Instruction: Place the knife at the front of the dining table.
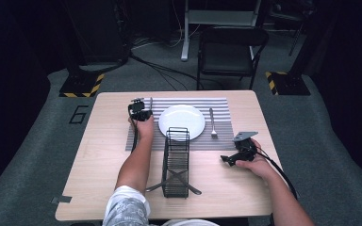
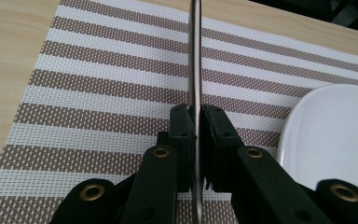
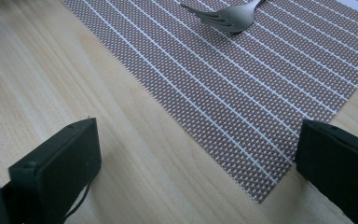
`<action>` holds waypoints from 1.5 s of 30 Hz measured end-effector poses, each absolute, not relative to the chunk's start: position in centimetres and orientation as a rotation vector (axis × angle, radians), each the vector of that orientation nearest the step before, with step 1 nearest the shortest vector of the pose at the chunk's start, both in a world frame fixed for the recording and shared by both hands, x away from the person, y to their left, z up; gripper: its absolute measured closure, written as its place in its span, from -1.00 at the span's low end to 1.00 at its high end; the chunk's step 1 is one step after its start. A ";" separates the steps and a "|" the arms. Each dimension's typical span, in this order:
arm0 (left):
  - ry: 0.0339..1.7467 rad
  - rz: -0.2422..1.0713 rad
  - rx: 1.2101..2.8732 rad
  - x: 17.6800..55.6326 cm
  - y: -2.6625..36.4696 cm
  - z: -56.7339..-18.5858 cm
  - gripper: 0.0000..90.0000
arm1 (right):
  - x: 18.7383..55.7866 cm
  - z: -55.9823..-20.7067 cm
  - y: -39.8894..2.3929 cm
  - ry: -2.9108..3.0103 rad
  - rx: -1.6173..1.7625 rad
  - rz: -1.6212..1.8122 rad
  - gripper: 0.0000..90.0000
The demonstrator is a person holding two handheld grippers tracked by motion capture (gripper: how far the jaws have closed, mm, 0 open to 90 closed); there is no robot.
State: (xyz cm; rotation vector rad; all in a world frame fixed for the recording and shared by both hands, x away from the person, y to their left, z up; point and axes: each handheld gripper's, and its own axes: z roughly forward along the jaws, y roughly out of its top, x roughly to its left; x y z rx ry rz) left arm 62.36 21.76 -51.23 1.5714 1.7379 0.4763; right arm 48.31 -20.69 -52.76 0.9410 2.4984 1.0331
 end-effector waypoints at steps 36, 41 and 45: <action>1.721 0.440 1.545 61.1 24.3 -50.2 0.43 | 48.3 -52.8 -20.7 2.499 0.940 1.032 -1.00; 1.689 0.442 1.532 60.3 24.6 -49.4 0.28 | 48.3 -52.8 -20.7 2.500 0.941 1.032 -1.00; 1.654 0.437 1.564 59.7 24.7 -48.5 0.16 | 48.3 -52.8 -20.7 2.499 0.941 1.033 -1.00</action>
